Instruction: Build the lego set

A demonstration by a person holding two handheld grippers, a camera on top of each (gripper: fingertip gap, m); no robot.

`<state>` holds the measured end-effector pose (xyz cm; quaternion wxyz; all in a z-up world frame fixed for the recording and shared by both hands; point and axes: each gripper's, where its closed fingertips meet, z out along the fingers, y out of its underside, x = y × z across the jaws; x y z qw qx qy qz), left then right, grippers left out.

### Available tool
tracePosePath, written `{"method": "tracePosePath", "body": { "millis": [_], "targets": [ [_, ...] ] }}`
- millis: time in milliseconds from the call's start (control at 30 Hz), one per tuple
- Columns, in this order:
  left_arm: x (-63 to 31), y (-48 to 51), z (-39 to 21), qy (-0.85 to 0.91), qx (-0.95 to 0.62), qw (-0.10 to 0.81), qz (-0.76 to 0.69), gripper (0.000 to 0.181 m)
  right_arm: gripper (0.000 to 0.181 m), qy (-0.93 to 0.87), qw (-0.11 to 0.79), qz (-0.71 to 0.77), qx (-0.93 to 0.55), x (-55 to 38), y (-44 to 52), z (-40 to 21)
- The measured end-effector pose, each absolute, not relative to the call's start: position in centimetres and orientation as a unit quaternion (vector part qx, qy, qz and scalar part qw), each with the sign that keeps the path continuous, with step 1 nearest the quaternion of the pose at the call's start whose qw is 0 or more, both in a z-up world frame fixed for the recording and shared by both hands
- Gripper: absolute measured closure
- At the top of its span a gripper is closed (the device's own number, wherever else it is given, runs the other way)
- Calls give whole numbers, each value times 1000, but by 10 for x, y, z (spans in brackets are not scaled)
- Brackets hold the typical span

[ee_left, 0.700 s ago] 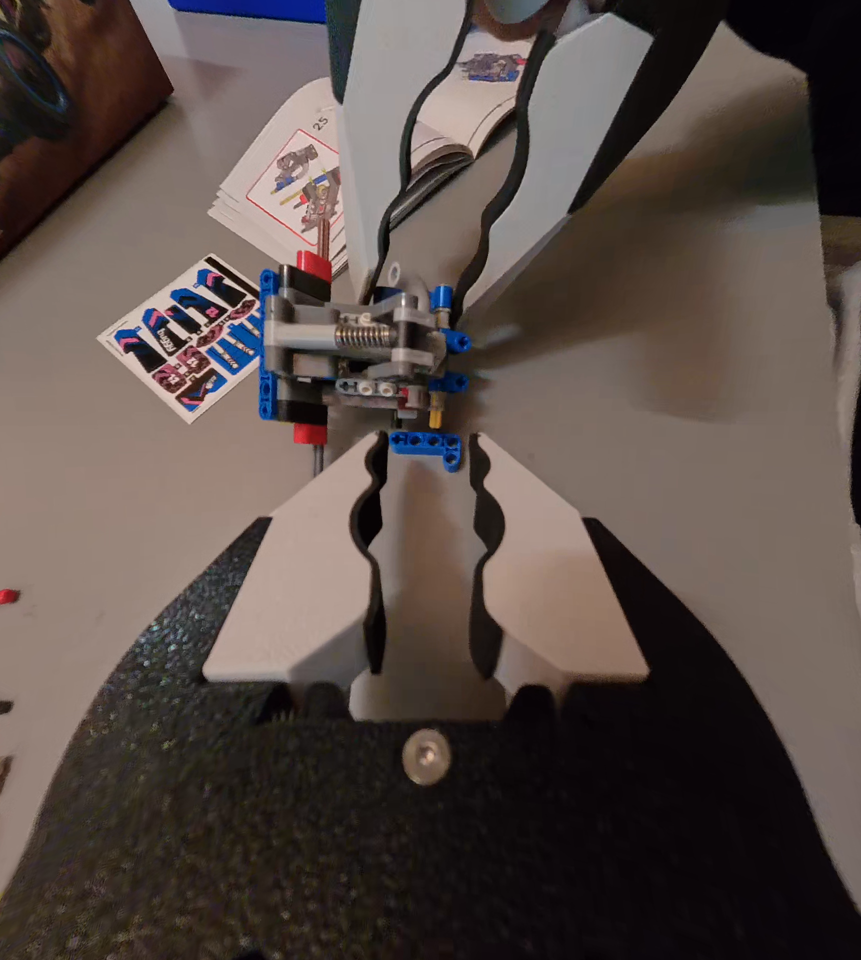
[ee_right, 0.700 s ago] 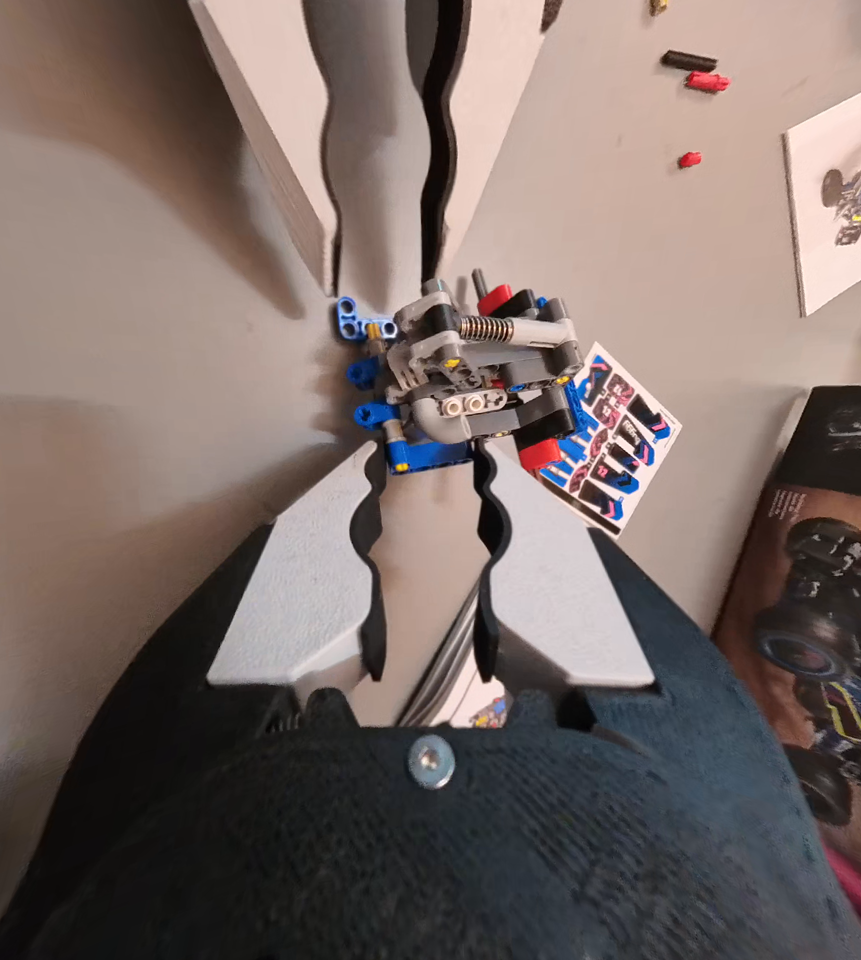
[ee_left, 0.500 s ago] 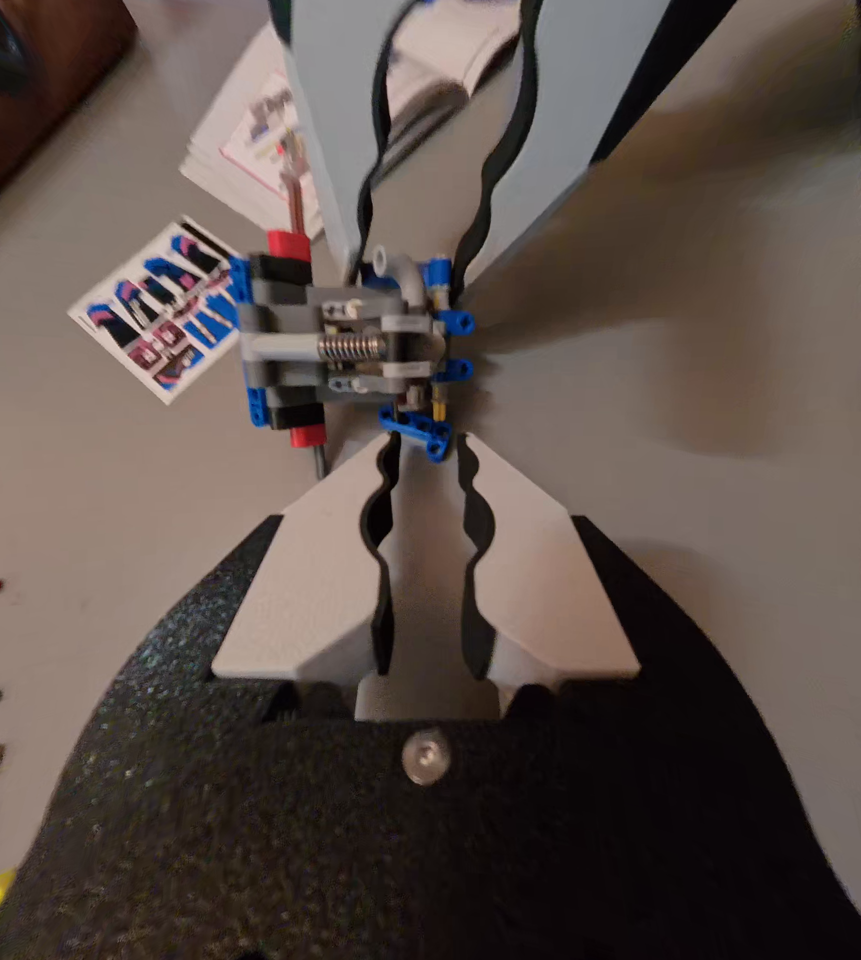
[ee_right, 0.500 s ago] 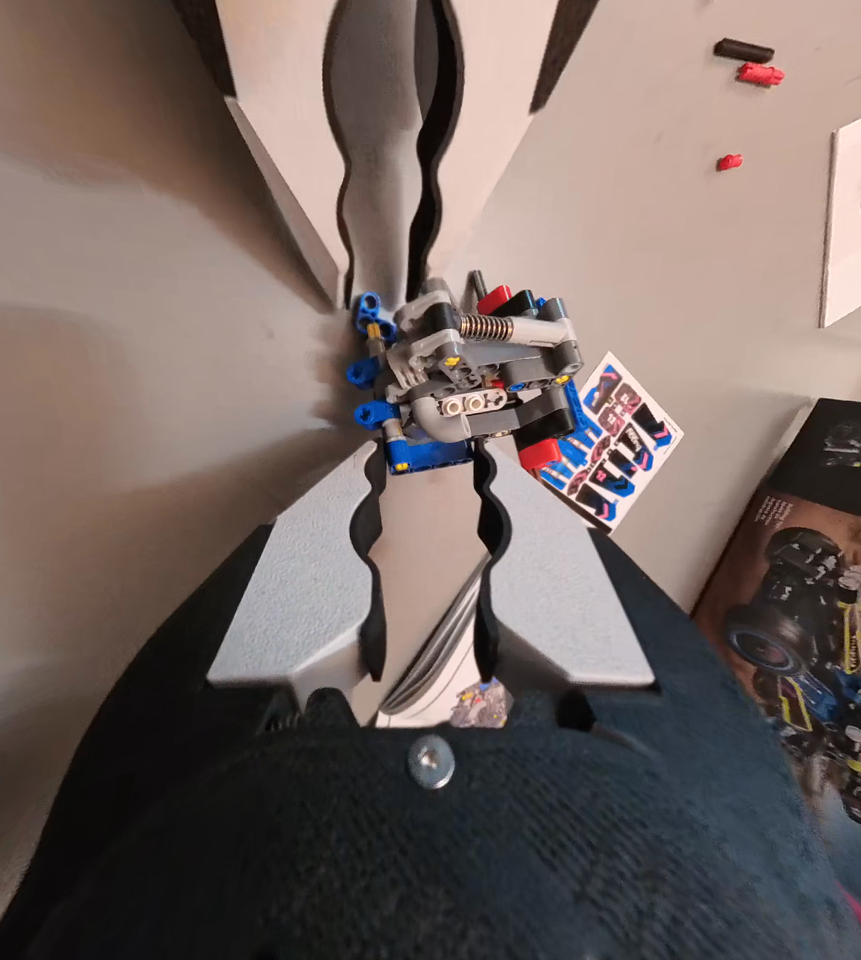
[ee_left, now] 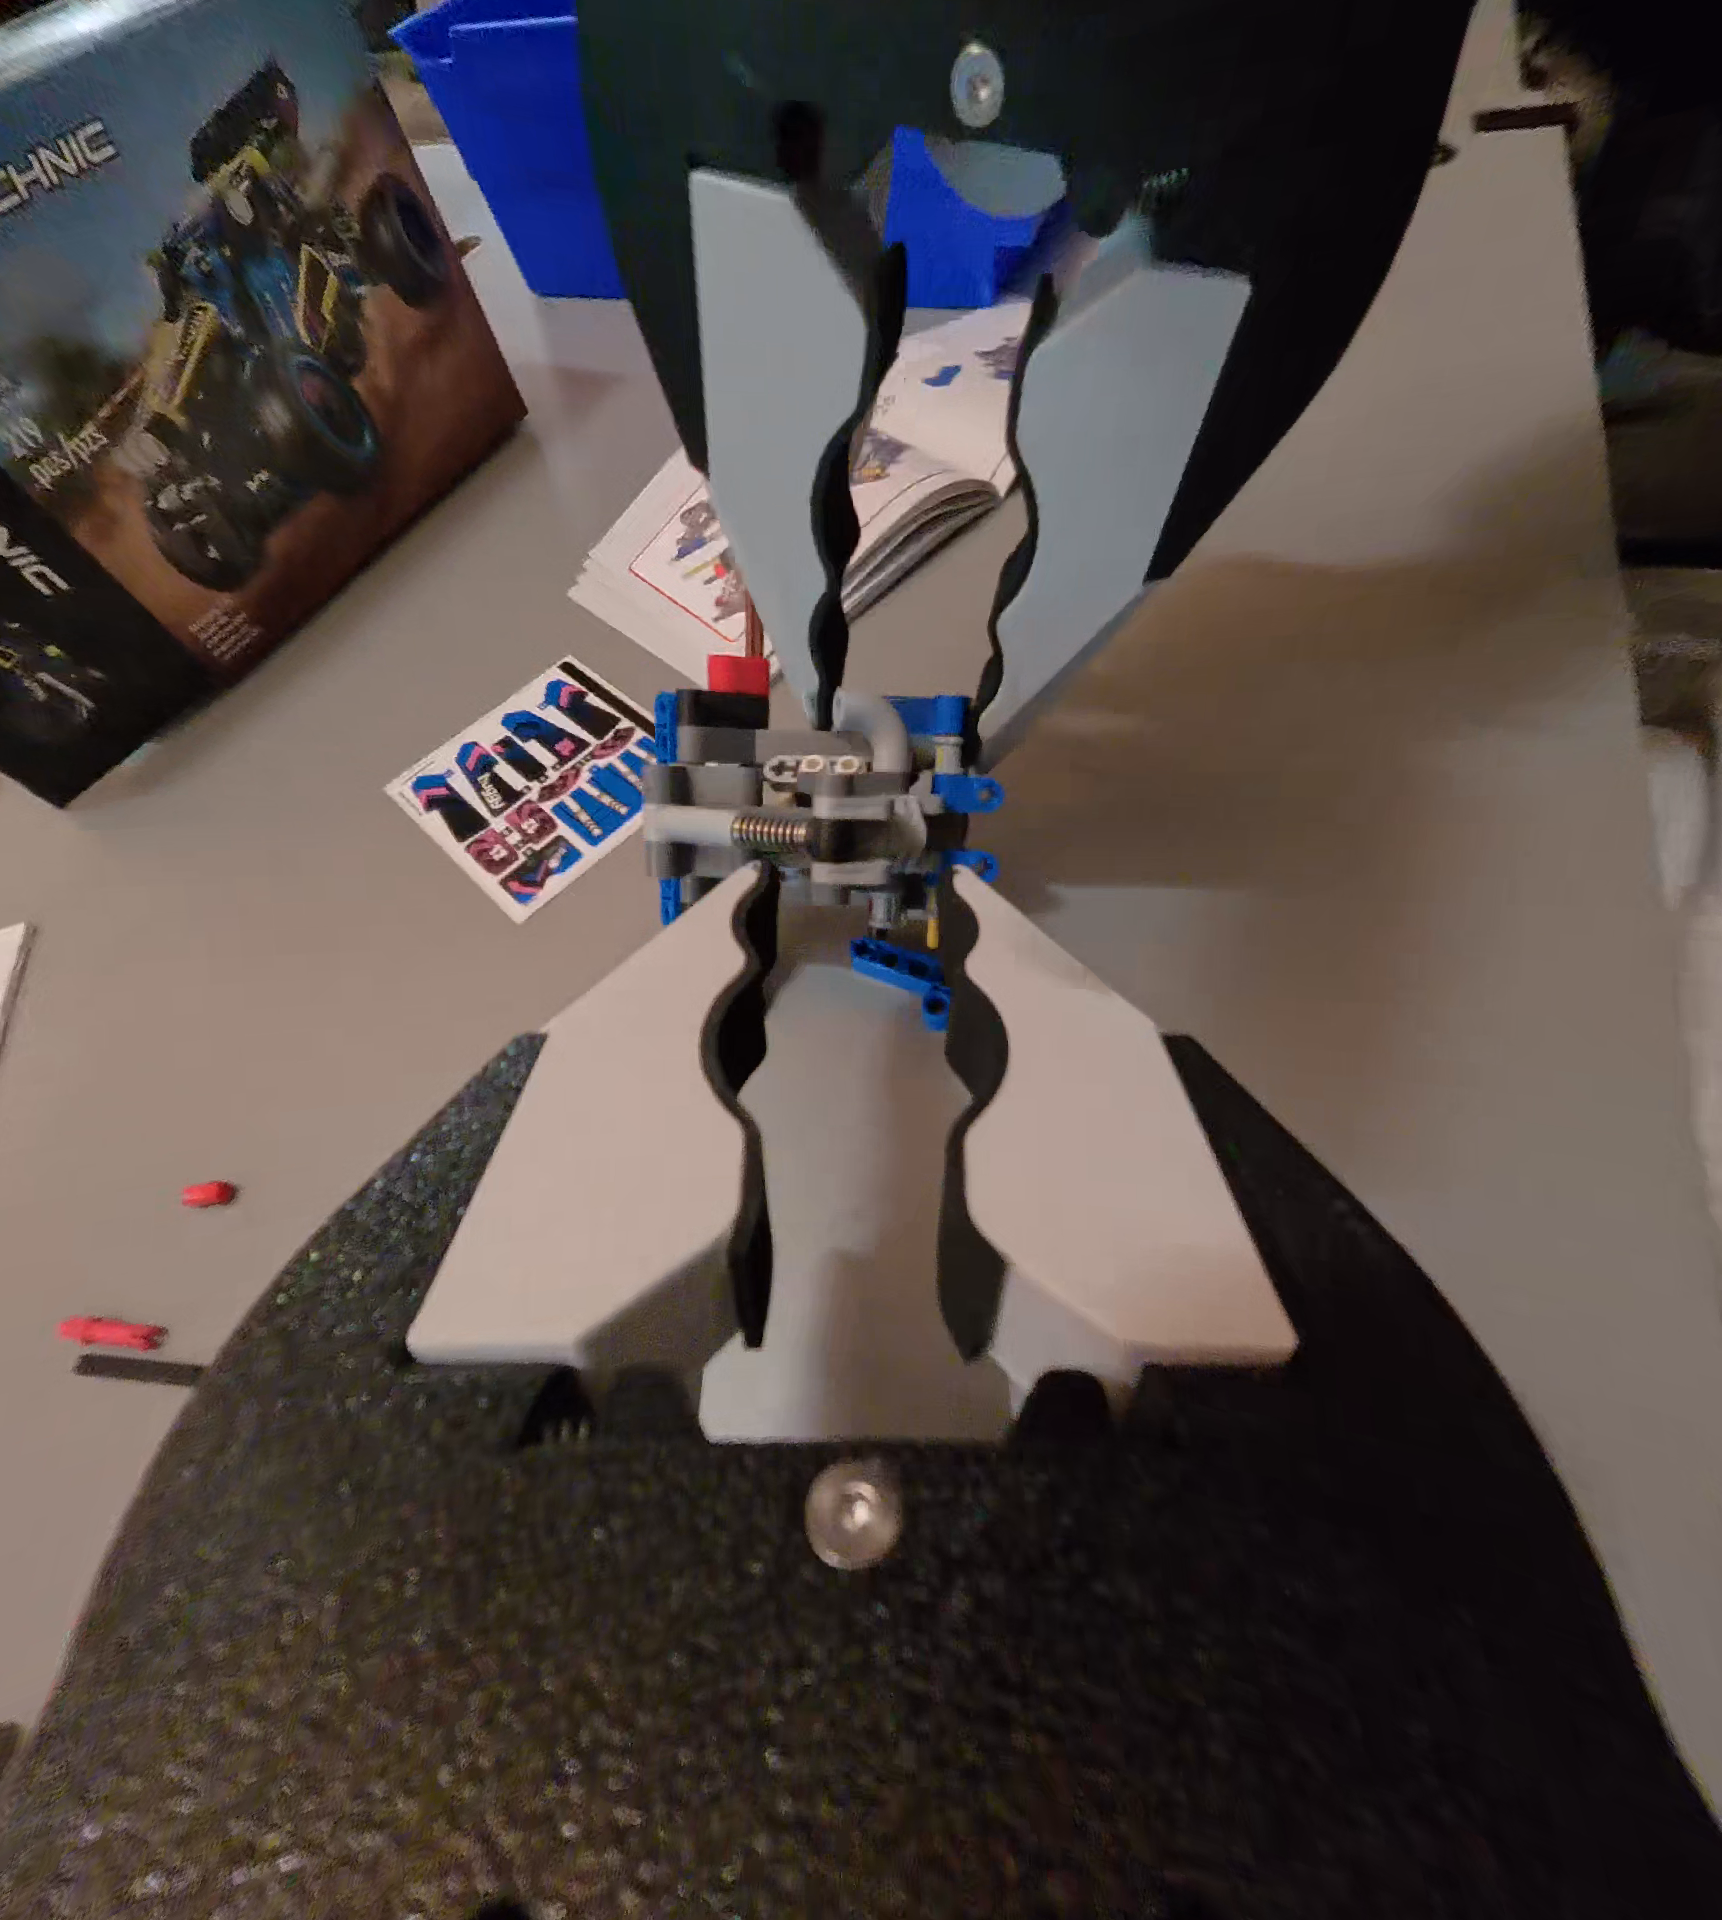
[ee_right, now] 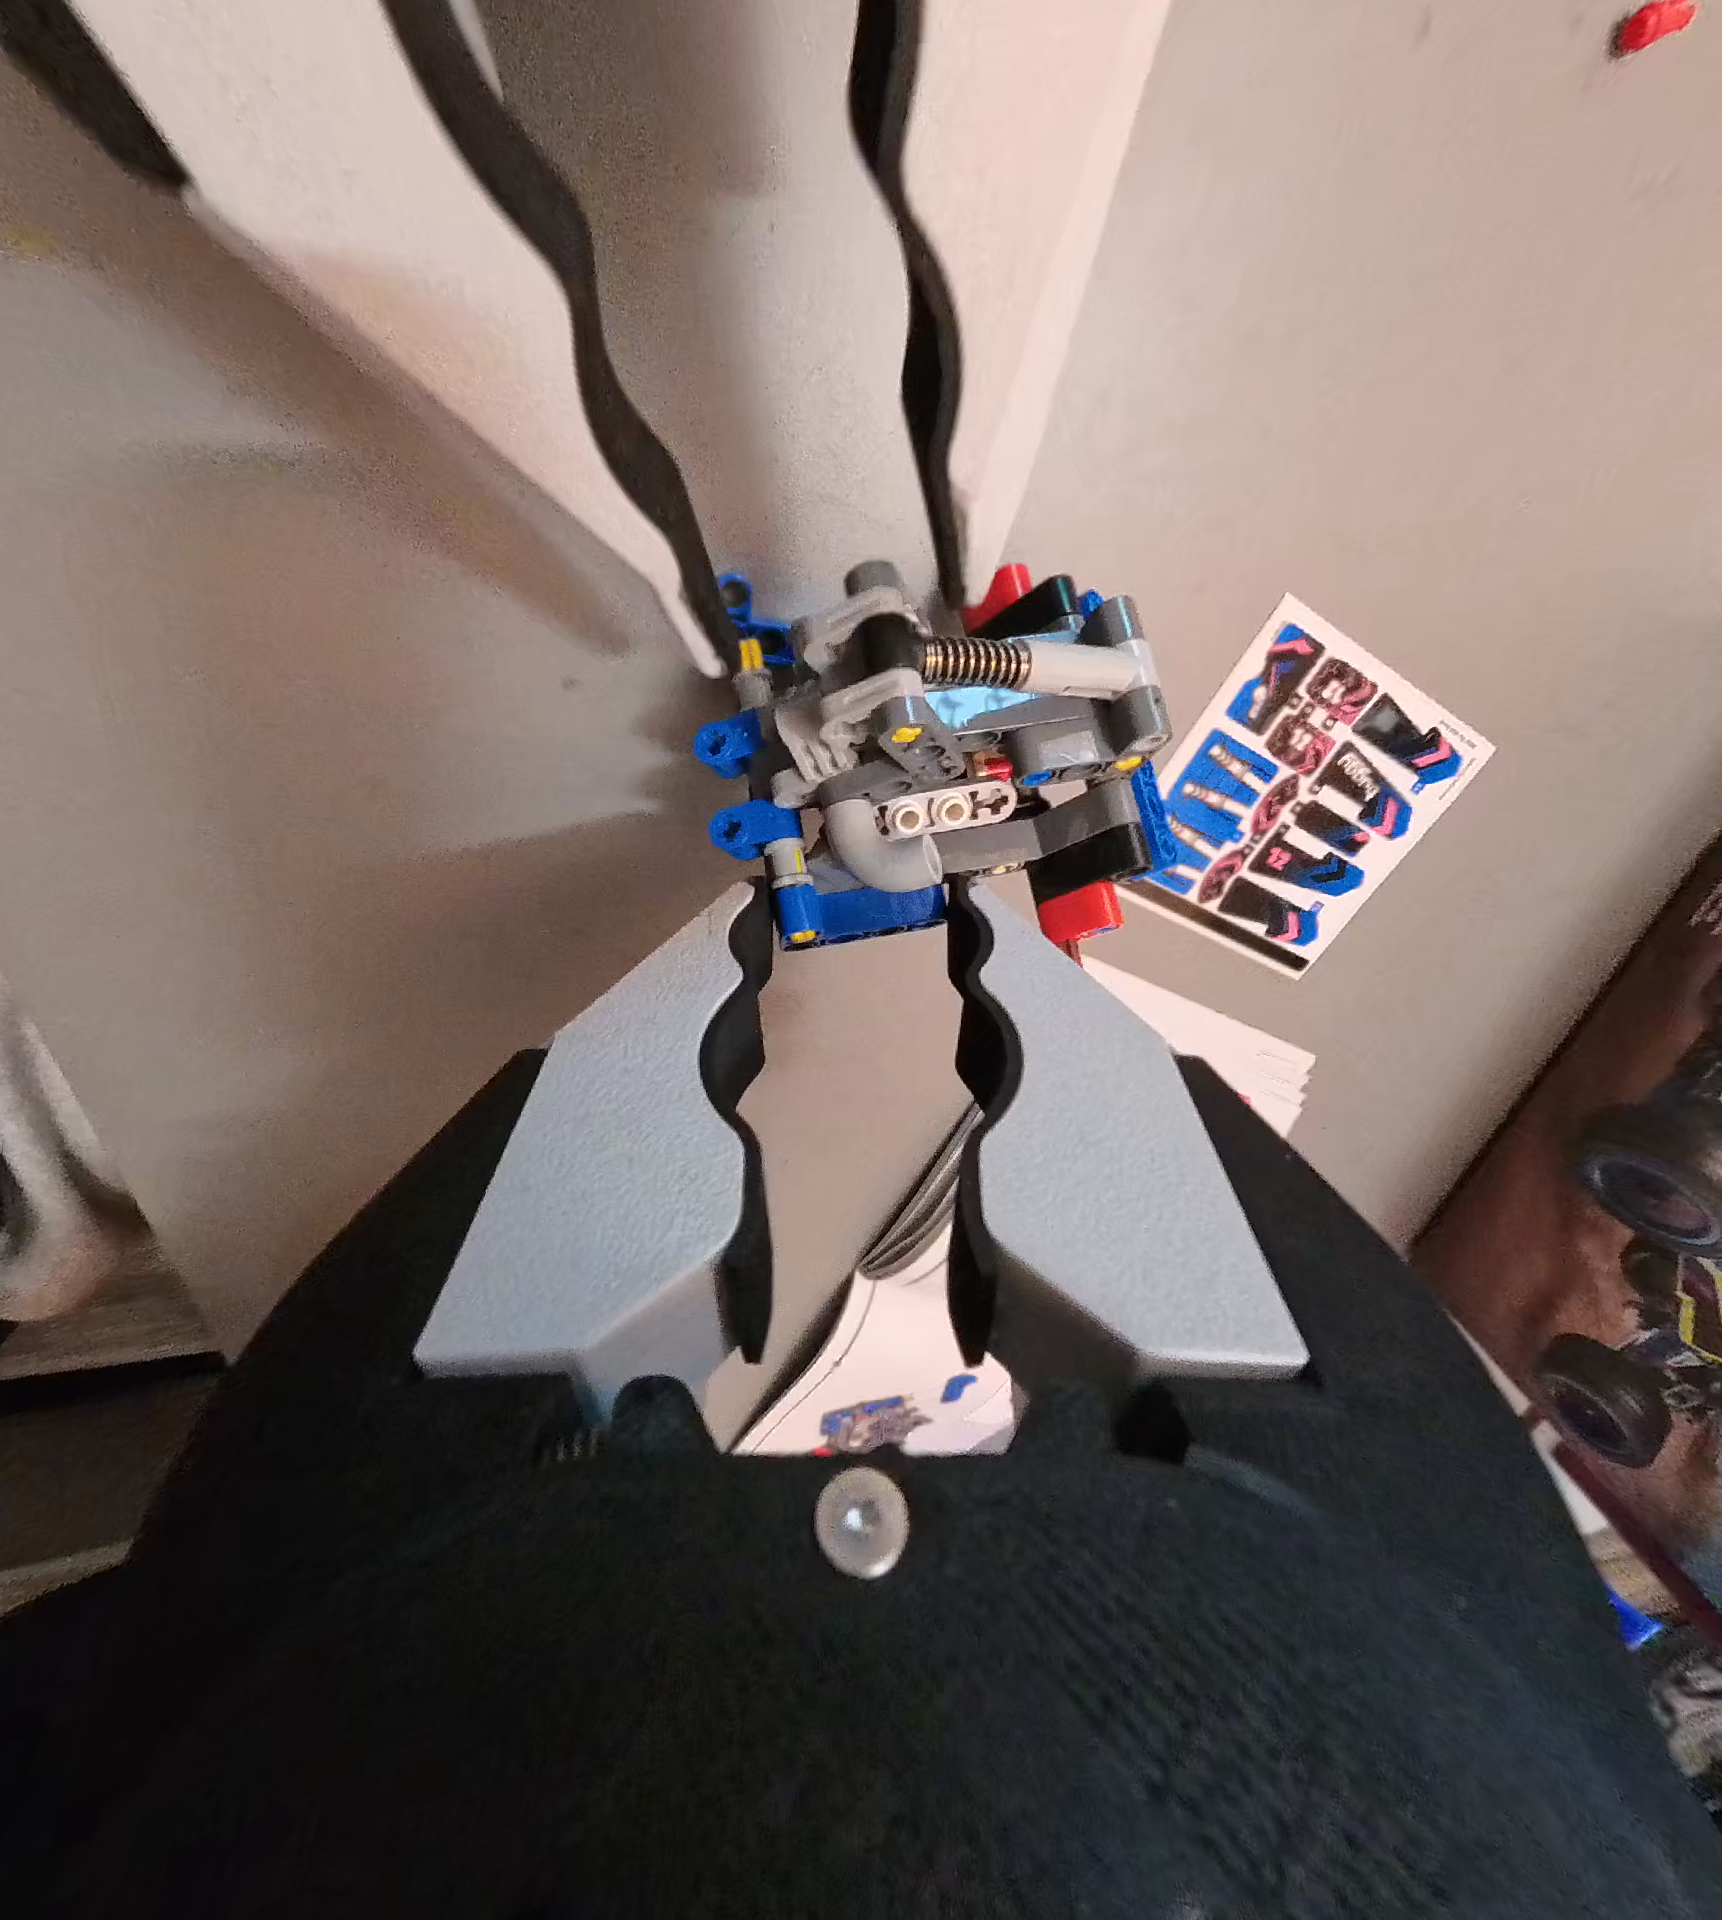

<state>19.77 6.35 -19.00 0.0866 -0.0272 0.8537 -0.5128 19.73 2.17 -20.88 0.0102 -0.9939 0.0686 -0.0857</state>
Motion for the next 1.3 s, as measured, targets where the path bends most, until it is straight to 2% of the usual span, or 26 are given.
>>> {"method": "tracePosePath", "body": {
  "millis": [167,267,500,633,733,833,933,1033,1133,1300],
  "targets": [
    [203,61,-192,860,-23,137,-490,152,149,74,-14,-82,-994,195,22,-209],
    [202,58,-183,850,-23,160,-501,142,149,80,-20,-80,-993,192,24,-209],
    [202,55,-188,844,31,259,-470,156,149,94,-19,-83,-992,193,25,-205],
    [201,59,-189,827,19,254,-501,158,149,88,-2,-83,-993,194,28,-205],
    [204,65,-185,813,-12,221,-539,159,148,91,48,-99,-990,199,33,-202],
    [208,71,-182,796,-47,187,-574,159,135,118,107,-130,-979,208,27,-193],
    [209,74,-177,786,-61,175,-590,159,123,164,256,-129,-944,210,34,-180],
    [213,76,-173,777,-87,150,-605,159,123,205,413,-91,-883,214,49,-167],
    [220,79,-169,764,-136,108,-622,159,117,215,443,-34,-870,213,55,-180],
    [226,82,-169,748,-192,38,-634,159,117,233,516,44,-823,220,70,-176]
  ]
}}
